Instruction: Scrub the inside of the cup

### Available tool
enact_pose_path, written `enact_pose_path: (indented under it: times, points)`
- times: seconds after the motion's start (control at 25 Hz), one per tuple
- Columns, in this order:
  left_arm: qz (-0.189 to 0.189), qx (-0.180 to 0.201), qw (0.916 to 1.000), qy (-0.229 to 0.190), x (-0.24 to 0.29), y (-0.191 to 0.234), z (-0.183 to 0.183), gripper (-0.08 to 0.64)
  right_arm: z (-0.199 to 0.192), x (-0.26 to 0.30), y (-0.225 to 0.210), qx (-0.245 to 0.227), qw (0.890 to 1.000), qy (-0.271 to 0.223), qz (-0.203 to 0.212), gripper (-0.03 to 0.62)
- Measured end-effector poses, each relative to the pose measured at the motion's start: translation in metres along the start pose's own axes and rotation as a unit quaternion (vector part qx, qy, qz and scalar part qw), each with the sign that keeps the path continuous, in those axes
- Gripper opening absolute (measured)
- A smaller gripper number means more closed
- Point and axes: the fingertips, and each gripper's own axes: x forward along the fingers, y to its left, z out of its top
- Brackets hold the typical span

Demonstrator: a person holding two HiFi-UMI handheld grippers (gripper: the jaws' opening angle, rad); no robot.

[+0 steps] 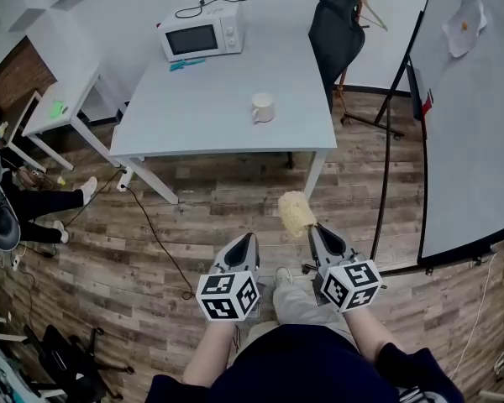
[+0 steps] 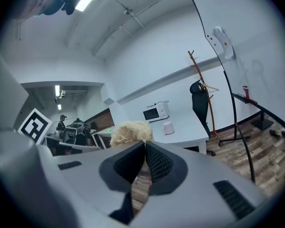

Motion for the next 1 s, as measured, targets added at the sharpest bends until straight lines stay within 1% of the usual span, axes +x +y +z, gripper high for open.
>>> enact_pose_path:
  times: [0.16,0.32,0.44,0.6,1.0]
  points:
    - [0.01,0.007,0.9999,0.006,0.017,0.014,0.013,0.016,0.009,0.021,-0.003,-0.007,1.0,0.007,0.006,0.031]
    - [0.007,0.017,0.9998,0.004,0.033,0.022,0.03,0.017,0.022,0.042,-0.011,-0.003,1.0,0.009,0.015,0.031]
    - [0.007,0.008,0.9999,-0.003,0.045,0.031,0.043,0.017,0.032,0.059,-0.018,-0.004,1.0,0.008,0.021,0.031]
    - [0.017,0.001,0.9998,-0.007,0.067,0.044,0.055,0.017,0.044,0.083,-0.029,-0.011,0.999,0.007,0.033,0.031]
    - [0.021,-0.005,0.9995,-0.021,0.125,0.05,0.081,0.017,0.067,0.132,-0.063,-0.019,0.998,0.007,0.055,0.031]
